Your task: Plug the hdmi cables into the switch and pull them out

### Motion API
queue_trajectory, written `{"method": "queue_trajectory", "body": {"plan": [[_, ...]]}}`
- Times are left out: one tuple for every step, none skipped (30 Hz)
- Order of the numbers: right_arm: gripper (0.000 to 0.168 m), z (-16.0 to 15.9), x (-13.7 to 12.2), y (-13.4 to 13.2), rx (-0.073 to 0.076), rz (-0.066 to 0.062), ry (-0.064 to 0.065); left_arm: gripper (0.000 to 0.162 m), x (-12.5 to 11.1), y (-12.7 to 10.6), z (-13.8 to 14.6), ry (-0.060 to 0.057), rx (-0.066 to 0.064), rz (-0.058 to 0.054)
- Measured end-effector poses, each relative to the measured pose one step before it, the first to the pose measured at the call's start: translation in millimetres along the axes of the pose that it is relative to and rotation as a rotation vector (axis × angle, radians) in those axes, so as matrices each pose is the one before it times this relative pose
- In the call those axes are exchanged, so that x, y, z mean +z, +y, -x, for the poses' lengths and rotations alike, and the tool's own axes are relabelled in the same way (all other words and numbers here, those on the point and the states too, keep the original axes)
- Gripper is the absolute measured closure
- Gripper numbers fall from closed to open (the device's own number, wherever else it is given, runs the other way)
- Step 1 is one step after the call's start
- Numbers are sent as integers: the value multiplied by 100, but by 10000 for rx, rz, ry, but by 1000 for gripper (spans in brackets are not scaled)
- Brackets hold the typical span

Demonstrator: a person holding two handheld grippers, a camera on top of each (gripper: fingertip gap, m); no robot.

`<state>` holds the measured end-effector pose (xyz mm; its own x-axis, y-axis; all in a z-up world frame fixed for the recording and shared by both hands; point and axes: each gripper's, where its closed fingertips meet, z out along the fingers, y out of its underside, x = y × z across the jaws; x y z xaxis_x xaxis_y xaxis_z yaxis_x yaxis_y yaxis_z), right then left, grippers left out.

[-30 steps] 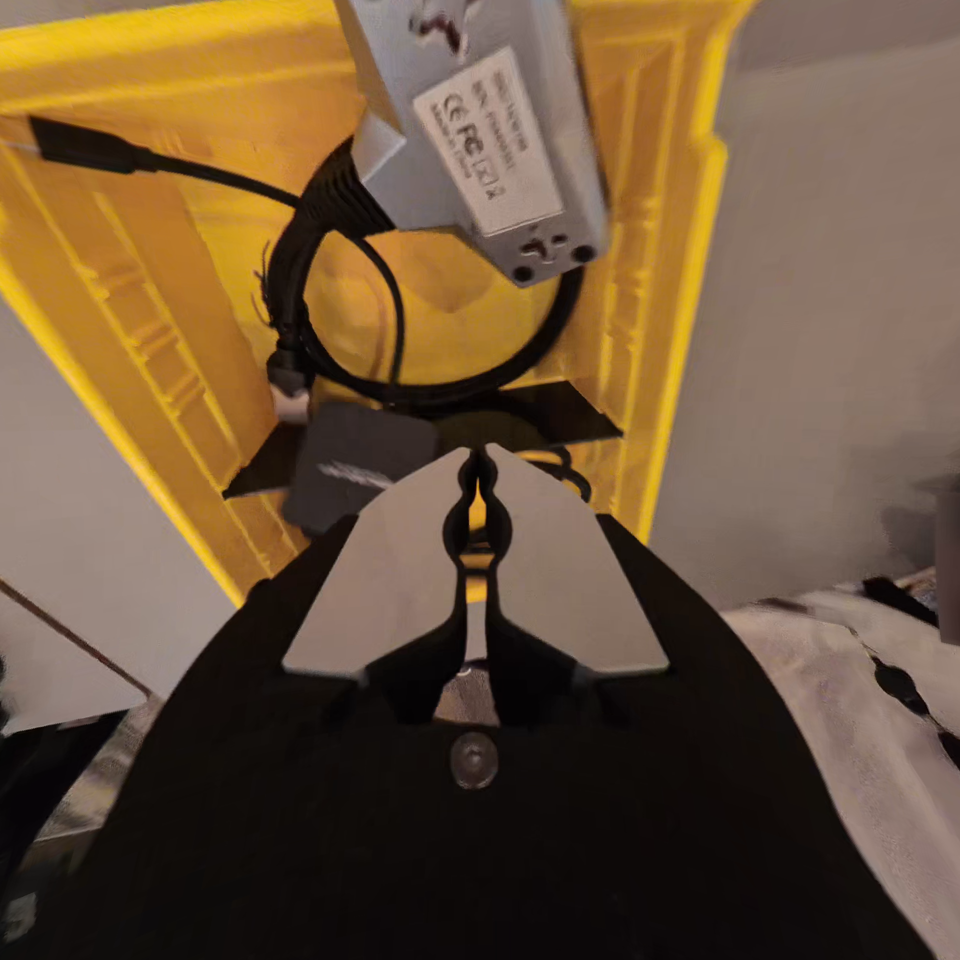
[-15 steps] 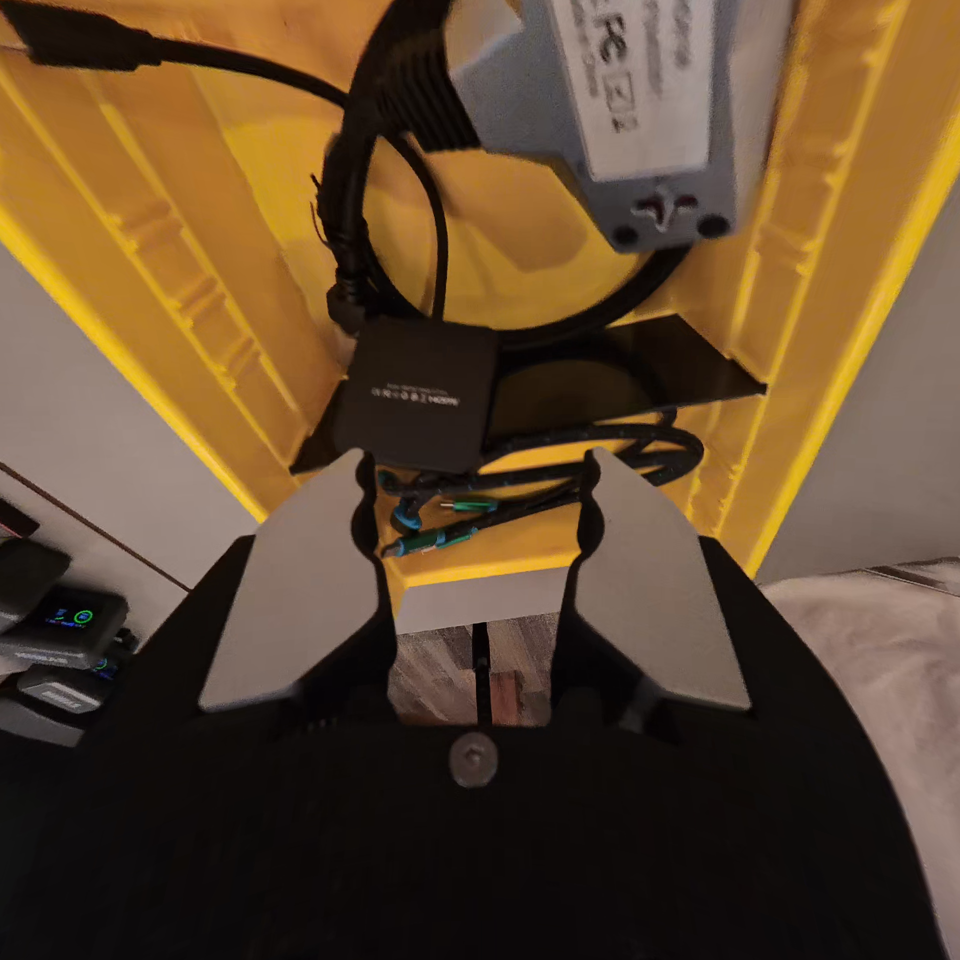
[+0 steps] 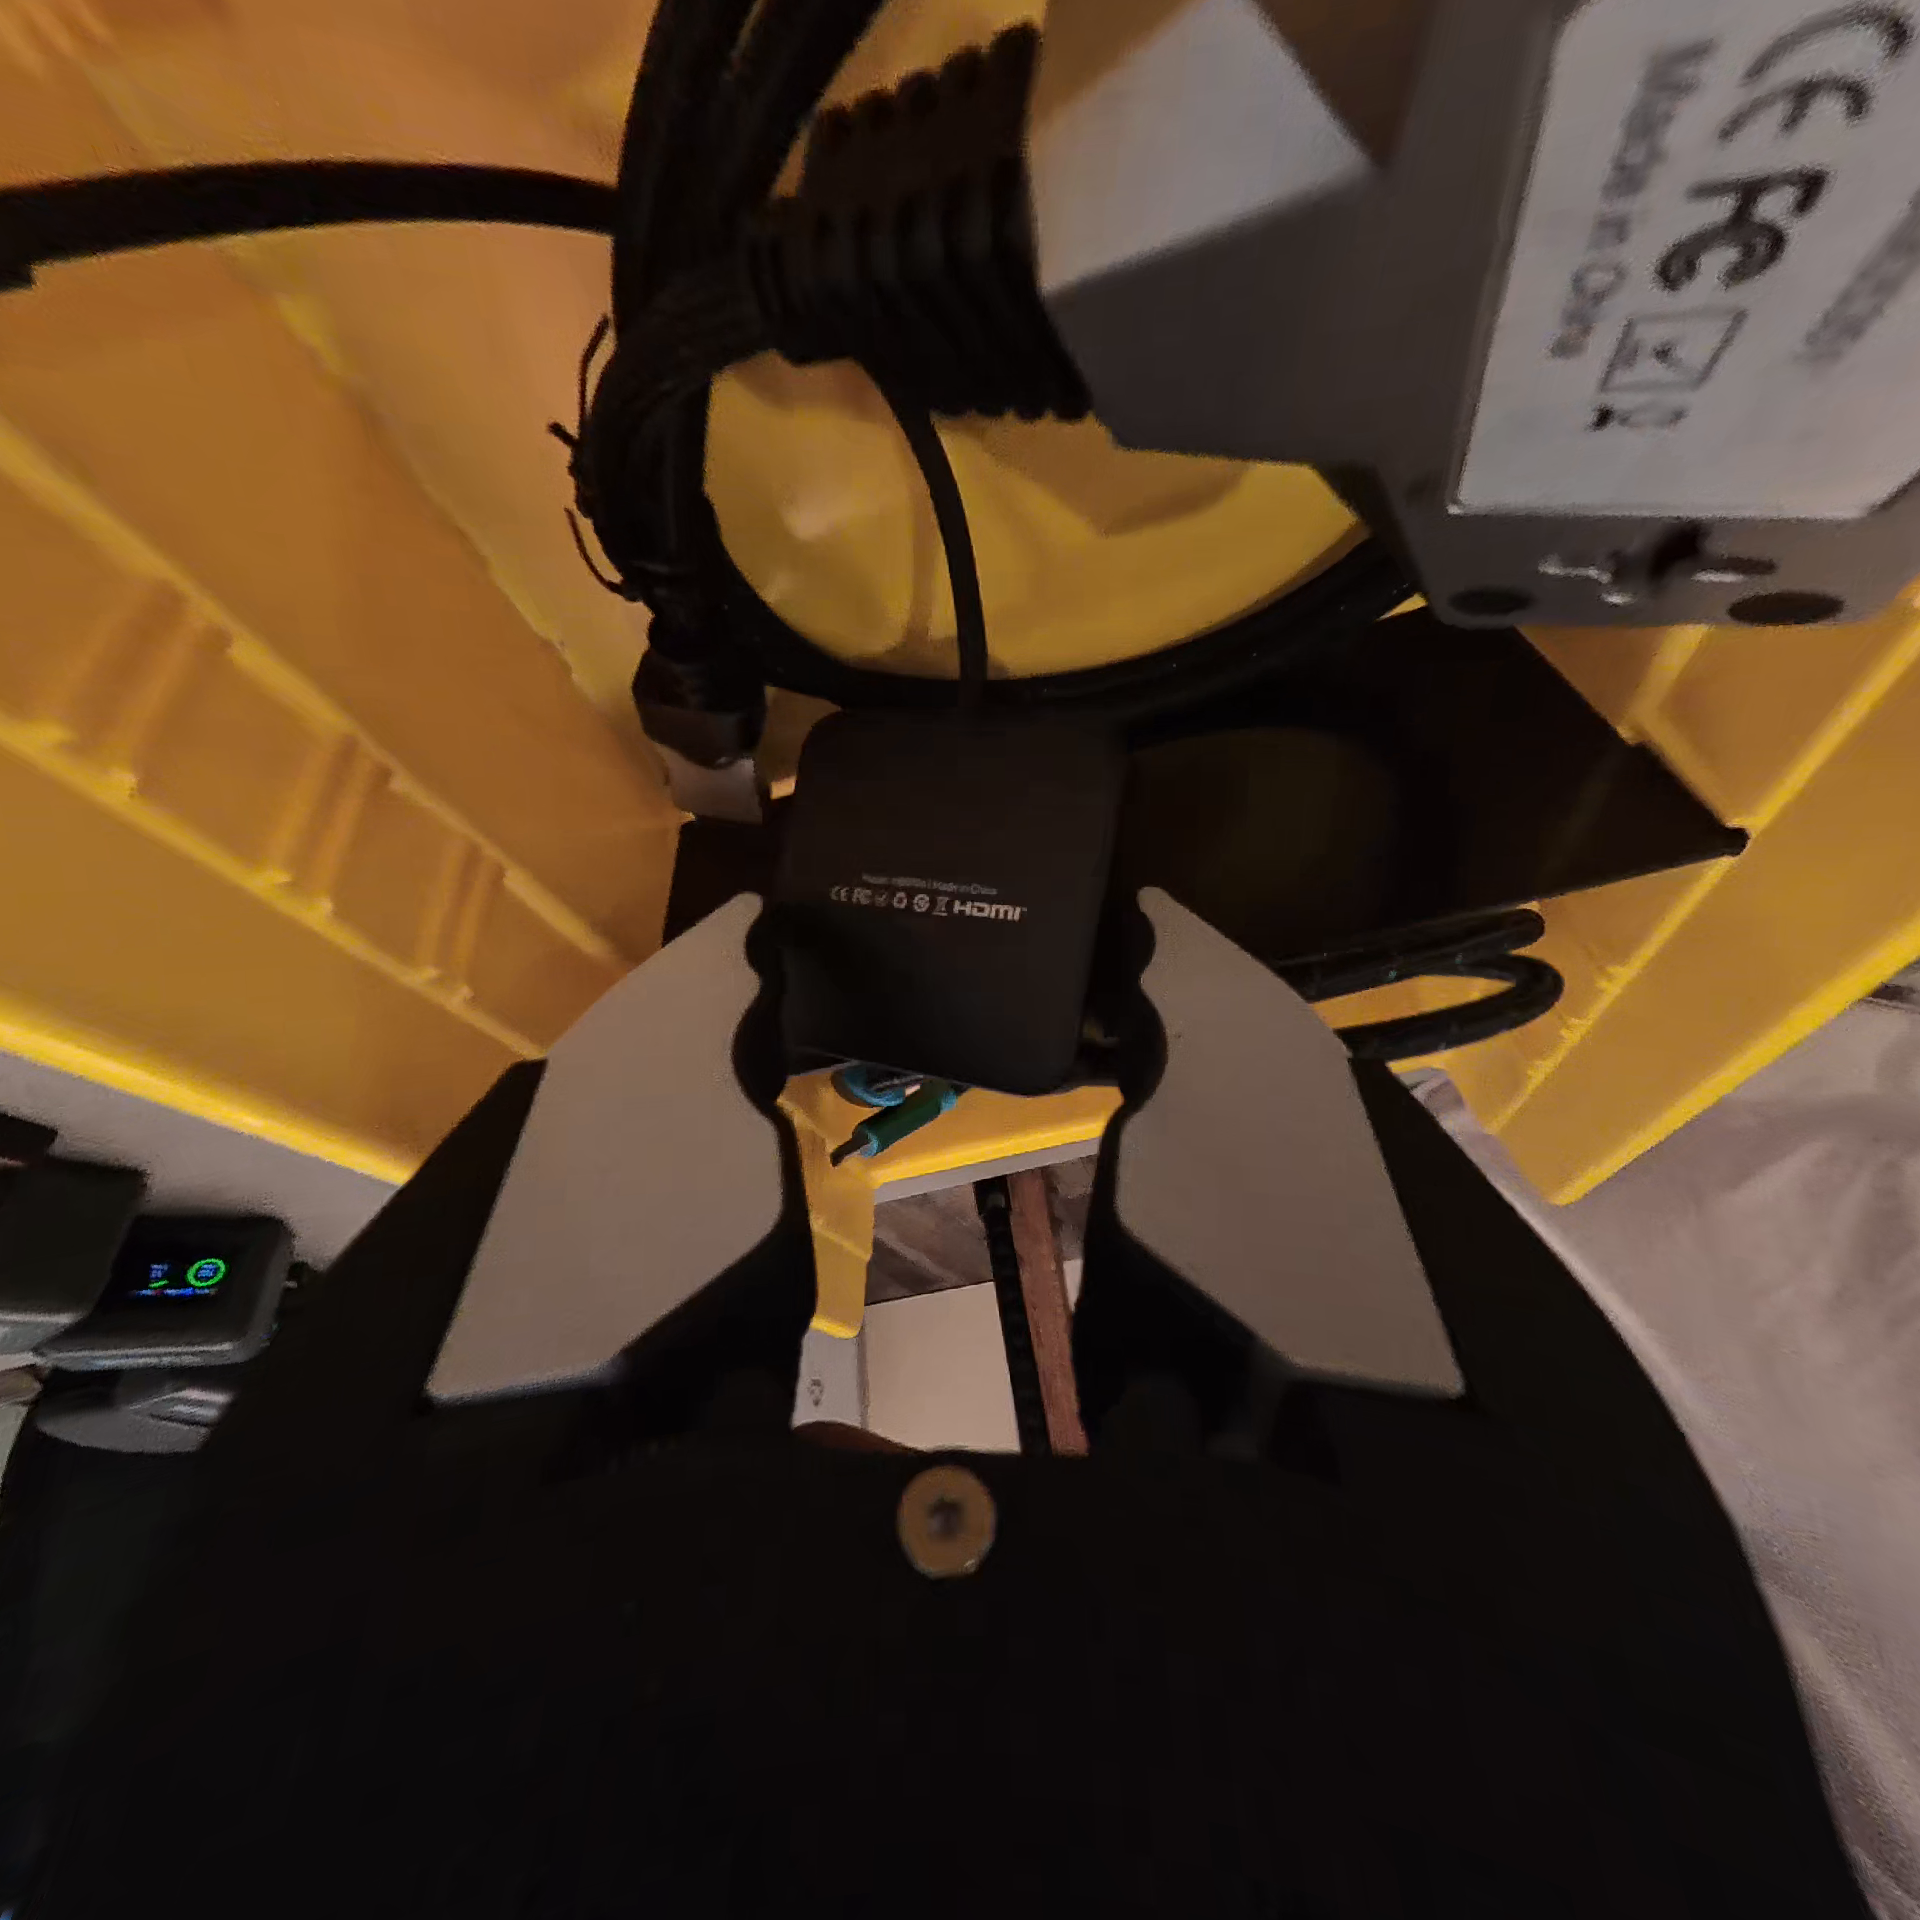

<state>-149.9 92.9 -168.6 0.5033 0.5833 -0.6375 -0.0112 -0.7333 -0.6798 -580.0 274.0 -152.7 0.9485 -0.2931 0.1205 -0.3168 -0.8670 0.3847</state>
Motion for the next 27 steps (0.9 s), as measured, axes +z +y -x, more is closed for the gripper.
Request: {"method": "queue_trajectory", "body": {"plan": [[141,27,44,84,-4,43,-16,102,81,102,111,101,-139,-32],[141,80,61,62,-13,31,-26,111,-43,53,222,10,-6,-114],[141,82,64,31,-15,18,-19,123,-263,-105,457,-211,53,-256],[141,91,74,31,-18,6,-15,129,-417,-169,159,-35,36,-327],[141,70,72,46,-19,18,-9,133,-481,-115,44,8,82,-312],[141,47,63,90,-28,42,-6,136,-496,-62,114,-110,107,-284],[142,9,48,72,-36,45,20,138,-416,116,218,-254,82,-156],[142,-28,19,22,-44,16,49,139,-381,220,220,-355,184,-88],[142,-44,-25,-32,-43,-16,57,141,-416,289,129,-355,301,-21],[142,-22,-41,-64,-36,-30,33,143,-515,205,153,-422,321,-103],[142,-10,-45,-60,-15,-32,26,145,-644,46,-94,-226,171,-229],[142,-56,-54,-51,-1,-29,34,147,-752,-57,-304,-89,165,-311],[143,-52,-50,-41,0,-27,40,147,-836,-69,-116,-282,213,-353],[143,-38,-70,-76,-18,-38,38,147,-840,48,52,-444,277,-282],[143,-33,-66,-109,-40,-58,49,147,-857,-115,-242,-411,570,-441],[143,-21,-85,-103,-59,-53,48,147,-899,-266,-696,-288,918,-627],[143,-18,-79,-85,-66,-49,46,147,-879,109,-335,-525,538,-341],[143,-22,-63,-86,-60,-49,46,147,-1005,177,156,-867,115,-271],[143,-28,-62,-32,-52,-28,50,148,-1082,-92,-200,-699,288,-555],[143,-34,-45,8,-49,-9,46,147,-1084,38,-151,-745,170,-509],[143,-16,-32,43,-40,7,37,147,-1135,285,147,-953,-55,-345],[143,-19,-33,43,-38,-4,36,147,-1220,131,-156,-804,107,-502],[143,-22,-15,27,-37,0,42,147,-1383,-75,-159,-773,25,-695],[143,-23,-23,10,-50,-6,50,147,-1356,337,-10,-624,-384,-355],[143,-25,-5,-7,-72,-13,51,148,-1307,608,279,-663,-293,-227],[143,-7,14,1,-88,5,45,148,-1370,655,764,-828,-127,-273],[143,-6,30,15,-97,23,48,148,-1191,871,723,-510,-168,-85]]}}
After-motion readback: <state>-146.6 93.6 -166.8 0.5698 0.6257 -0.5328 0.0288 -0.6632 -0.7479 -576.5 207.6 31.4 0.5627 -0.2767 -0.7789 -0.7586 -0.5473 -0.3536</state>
